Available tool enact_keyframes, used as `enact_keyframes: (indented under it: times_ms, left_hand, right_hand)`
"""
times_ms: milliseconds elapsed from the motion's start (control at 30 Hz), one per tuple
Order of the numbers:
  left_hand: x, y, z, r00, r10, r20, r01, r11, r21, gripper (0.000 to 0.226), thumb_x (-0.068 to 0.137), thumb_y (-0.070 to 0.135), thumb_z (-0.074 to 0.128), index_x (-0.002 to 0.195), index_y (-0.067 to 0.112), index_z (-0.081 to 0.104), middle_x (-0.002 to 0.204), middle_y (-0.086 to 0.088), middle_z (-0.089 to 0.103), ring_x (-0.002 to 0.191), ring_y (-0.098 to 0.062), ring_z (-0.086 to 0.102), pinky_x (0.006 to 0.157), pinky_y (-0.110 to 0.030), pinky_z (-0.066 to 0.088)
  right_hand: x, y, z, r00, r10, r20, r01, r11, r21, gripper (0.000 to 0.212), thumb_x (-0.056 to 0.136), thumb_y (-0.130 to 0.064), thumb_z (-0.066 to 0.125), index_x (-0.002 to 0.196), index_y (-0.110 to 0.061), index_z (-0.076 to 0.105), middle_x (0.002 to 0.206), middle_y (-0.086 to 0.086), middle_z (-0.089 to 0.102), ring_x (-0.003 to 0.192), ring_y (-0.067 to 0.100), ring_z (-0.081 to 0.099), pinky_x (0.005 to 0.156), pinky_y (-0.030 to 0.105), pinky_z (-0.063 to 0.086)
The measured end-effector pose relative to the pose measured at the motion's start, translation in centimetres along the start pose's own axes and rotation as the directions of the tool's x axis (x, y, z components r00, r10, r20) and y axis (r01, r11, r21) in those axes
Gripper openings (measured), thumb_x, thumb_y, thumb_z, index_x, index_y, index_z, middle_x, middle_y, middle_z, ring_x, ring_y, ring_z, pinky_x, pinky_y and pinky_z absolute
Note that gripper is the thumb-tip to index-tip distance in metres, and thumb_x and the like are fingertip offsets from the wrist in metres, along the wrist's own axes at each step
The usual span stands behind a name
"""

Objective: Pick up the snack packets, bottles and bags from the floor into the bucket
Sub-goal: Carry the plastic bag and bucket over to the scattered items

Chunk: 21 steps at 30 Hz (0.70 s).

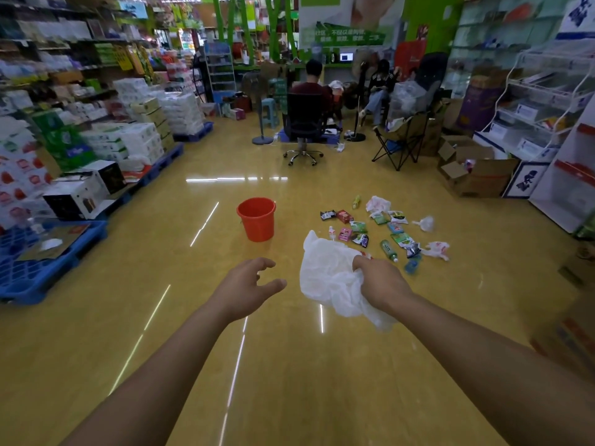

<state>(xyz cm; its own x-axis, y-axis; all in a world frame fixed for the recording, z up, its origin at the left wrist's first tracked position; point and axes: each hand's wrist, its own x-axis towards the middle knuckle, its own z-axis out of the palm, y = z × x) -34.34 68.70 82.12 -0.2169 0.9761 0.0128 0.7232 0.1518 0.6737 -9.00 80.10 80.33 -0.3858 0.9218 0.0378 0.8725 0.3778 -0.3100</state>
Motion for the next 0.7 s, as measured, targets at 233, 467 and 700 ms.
enact_keyframes:
  times_ms: [233, 467, 700]
  left_hand:
    - [11.1, -0.9, -1.6, 0.999, 0.035, 0.008, -0.035, 0.999, -0.012, 0.059, 0.083, 0.055, 0.065, 0.134, 0.027, 0.052, 0.135, 0.009, 0.052, 0.110, -0.012, 0.056, 0.088, -0.029, 0.048]
    - [19.2, -1.3, -1.6, 0.999, 0.054, 0.008, -0.054, 0.999, -0.007, 0.058, 0.083, 0.054, 0.066, 0.133, 0.027, 0.052, 0.133, 0.008, 0.053, 0.109, -0.012, 0.056, 0.090, -0.032, 0.050]
    - [29.3, -1.5, -0.9, 0.999, 0.054, 0.006, -0.054, 0.998, 0.038, 0.058, 0.083, 0.054, 0.066, 0.133, 0.026, 0.052, 0.131, 0.007, 0.053, 0.108, -0.013, 0.056, 0.088, -0.033, 0.051]
  right_hand:
    - [9.6, -0.7, -0.2, 1.000, -0.001, -0.001, 0.001, 1.000, 0.019, 0.033, 0.078, 0.006, 0.038, 0.089, -0.024, 0.048, 0.081, 0.007, 0.055, 0.074, 0.028, 0.052, 0.048, 0.032, 0.030]
    - [18.1, 0.2, -0.1, 1.000, -0.002, -0.016, 0.002, 1.000, 0.022, 0.034, 0.078, 0.004, 0.037, 0.089, -0.026, 0.046, 0.082, 0.005, 0.054, 0.076, 0.028, 0.053, 0.054, 0.034, 0.037]
    - [28.8, 2.4, 0.3, 0.999, -0.020, -0.040, 0.023, 0.997, 0.069, 0.030, 0.077, 0.005, 0.040, 0.086, -0.022, 0.050, 0.082, 0.007, 0.056, 0.073, 0.027, 0.054, 0.050, 0.032, 0.032]
